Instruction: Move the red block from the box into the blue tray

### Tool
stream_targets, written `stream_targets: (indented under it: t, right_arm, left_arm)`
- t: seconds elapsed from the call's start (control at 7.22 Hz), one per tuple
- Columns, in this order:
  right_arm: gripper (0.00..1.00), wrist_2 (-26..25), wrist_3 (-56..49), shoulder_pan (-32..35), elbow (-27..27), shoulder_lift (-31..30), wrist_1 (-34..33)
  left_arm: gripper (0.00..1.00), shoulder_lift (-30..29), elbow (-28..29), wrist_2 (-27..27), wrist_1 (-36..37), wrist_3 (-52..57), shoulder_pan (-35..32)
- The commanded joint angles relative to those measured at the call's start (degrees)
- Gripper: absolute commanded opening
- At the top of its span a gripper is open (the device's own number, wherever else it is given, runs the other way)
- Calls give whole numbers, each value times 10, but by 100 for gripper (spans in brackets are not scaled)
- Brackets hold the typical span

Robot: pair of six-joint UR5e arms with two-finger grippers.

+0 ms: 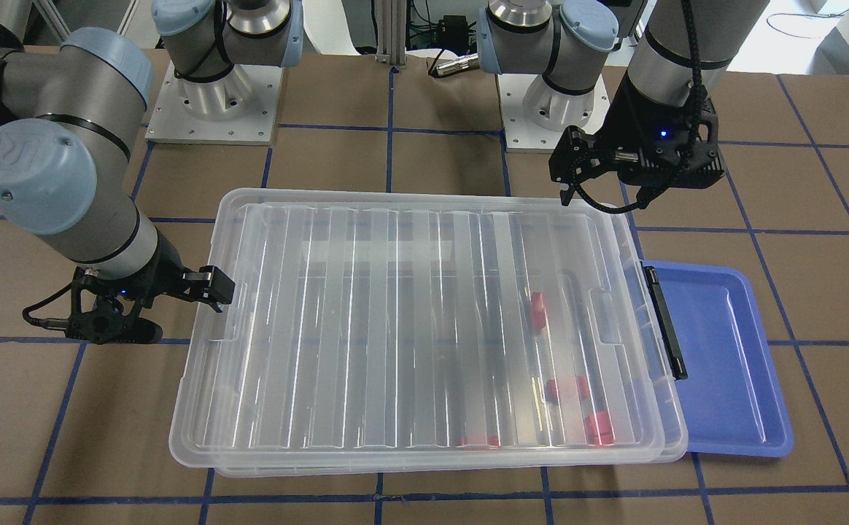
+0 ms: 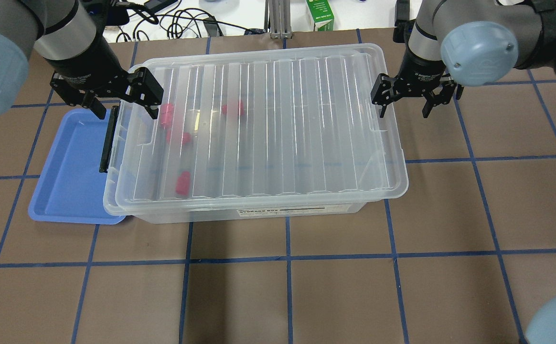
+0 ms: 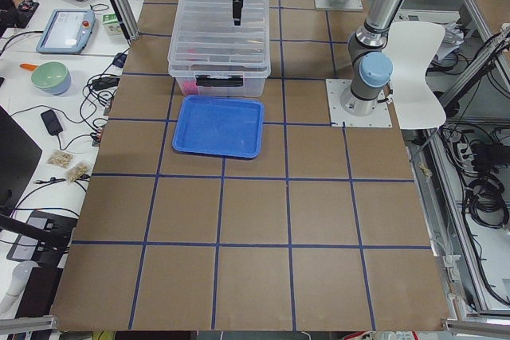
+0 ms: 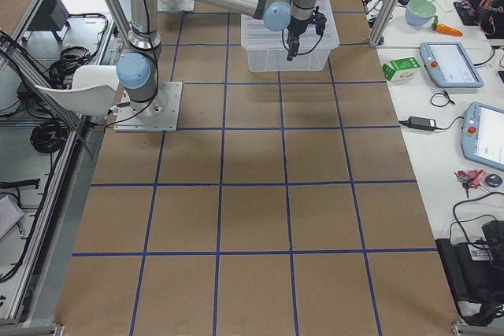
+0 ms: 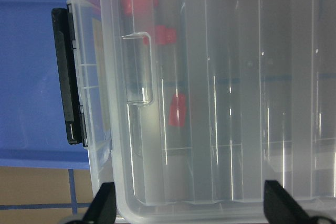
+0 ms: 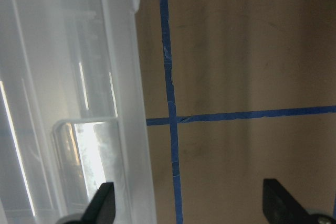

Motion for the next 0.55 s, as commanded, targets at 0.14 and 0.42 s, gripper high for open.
stream_targets:
  t: [0.14, 0.42]
  right_arm:
    - [100, -5, -1, -3, 0, 1, 0]
    - [100, -26, -2, -4, 0, 4, 0]
  left_arm:
    - [100, 0, 0, 0, 0, -1, 0]
    - [100, 0, -1, 0, 0, -1, 0]
